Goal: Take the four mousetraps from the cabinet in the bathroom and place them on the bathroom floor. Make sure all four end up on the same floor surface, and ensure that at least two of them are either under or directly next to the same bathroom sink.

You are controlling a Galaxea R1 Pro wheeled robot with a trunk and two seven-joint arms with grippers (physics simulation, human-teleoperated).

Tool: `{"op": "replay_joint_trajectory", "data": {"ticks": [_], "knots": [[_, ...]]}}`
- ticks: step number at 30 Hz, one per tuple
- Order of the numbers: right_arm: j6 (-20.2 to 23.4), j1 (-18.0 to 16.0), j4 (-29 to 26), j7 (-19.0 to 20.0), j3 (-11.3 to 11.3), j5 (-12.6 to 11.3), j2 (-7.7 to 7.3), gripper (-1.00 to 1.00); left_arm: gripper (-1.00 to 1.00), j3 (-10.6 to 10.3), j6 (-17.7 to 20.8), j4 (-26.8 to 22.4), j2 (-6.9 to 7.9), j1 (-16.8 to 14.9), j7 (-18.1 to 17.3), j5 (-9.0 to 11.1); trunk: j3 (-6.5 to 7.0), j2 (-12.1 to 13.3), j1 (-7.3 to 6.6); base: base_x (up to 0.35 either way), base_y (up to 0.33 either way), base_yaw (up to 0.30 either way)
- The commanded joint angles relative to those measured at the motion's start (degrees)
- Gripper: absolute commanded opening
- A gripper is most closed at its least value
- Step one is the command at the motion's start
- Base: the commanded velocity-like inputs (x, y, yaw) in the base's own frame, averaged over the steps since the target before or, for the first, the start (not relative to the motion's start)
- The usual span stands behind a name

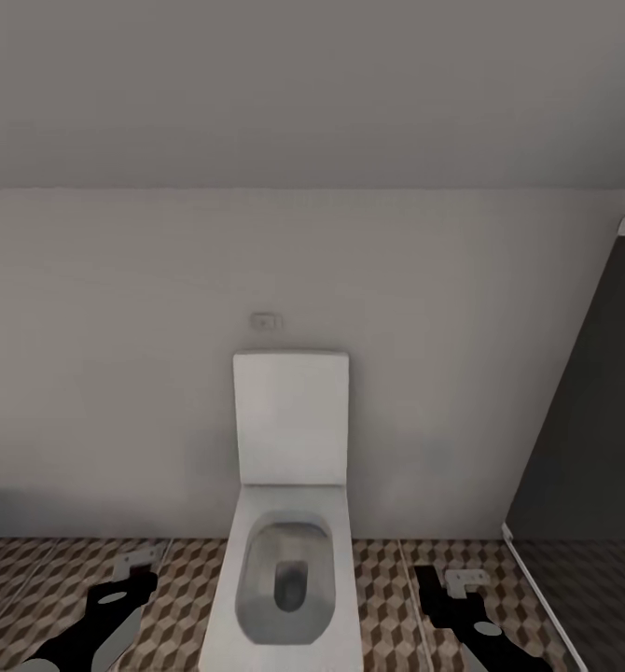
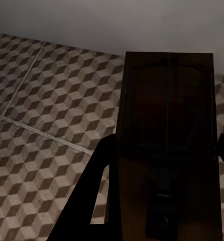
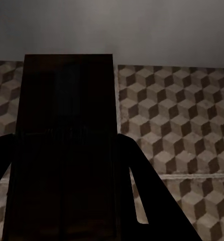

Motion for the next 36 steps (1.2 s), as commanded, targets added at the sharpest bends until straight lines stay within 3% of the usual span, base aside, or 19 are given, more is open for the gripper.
{"op": "replay_joint_trajectory", "data": {"ticks": [1,36], "knots": [[-0.19,-0.04,0.04,-0.14,0.48,-0.58,-0.02,-1.0,-1.0,-0.49,0.2,-0.14,0.08,-0.04,0.47,0.29,-0.24,-0.45,0.22,0.0,0.0,0.0],[-0.19,-0.04,0.04,-0.14,0.48,-0.51,-0.02,-1.0,-1.0,-0.49,0.2,-0.12,0.04,-0.04,0.55,0.29,-6.53,-14.48,7.91,0.0,0.03,0.0]]}}
